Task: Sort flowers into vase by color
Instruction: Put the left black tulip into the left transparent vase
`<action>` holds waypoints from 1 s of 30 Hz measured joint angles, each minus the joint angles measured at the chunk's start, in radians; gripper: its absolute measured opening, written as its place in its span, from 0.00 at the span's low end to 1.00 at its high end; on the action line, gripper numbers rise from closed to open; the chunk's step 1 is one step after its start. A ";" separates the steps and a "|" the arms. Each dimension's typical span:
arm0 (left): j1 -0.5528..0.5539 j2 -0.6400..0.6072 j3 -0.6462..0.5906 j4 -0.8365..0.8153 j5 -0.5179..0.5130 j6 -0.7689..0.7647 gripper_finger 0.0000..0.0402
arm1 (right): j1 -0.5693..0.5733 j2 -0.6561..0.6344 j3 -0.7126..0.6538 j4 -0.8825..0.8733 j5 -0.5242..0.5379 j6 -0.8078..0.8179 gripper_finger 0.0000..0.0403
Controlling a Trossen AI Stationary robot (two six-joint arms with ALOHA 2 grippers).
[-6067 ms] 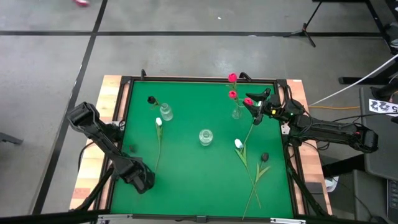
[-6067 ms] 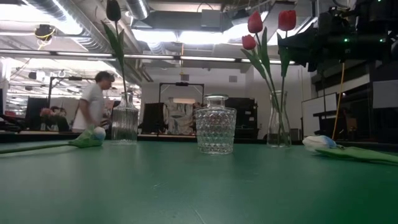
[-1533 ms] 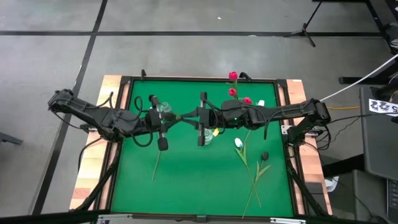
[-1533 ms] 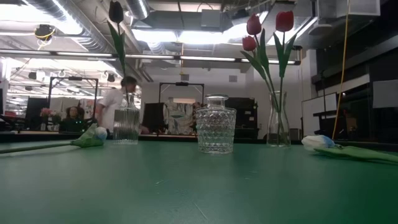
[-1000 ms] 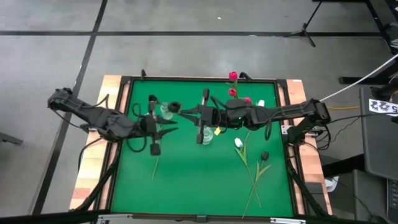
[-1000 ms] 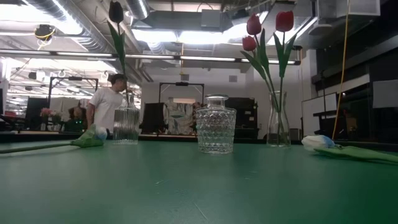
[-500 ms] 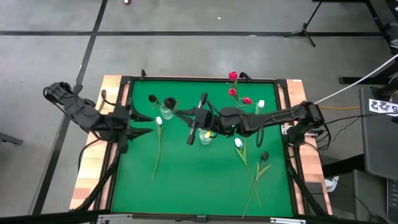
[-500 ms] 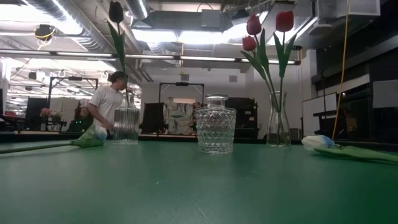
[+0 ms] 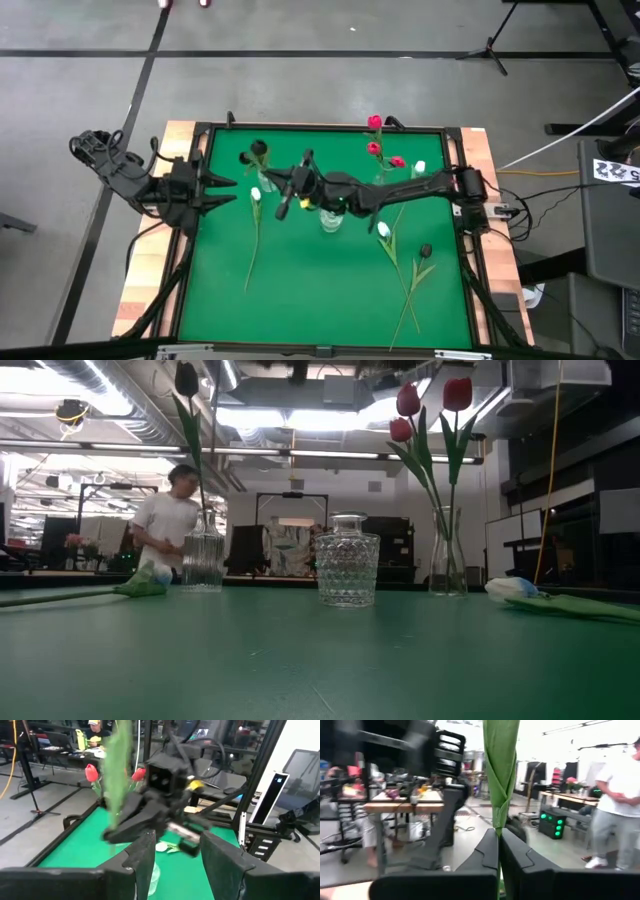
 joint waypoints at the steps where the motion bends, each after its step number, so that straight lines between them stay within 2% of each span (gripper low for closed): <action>1: 0.000 -0.002 0.000 -0.007 0.000 0.000 0.37 | -0.012 0.017 0.000 0.031 0.001 0.000 0.00; 10: 0.000 -0.004 0.000 -0.008 -0.007 -0.002 0.36 | -0.100 0.093 0.000 0.140 0.026 -0.013 0.00; 15: 0.000 -0.004 0.000 -0.008 -0.007 -0.003 0.36 | -0.140 0.133 0.001 0.247 -0.051 -0.006 0.00; 30: 0.000 -0.003 0.000 -0.012 -0.007 -0.002 0.36 | -0.159 0.152 0.003 0.306 -0.094 -0.037 0.00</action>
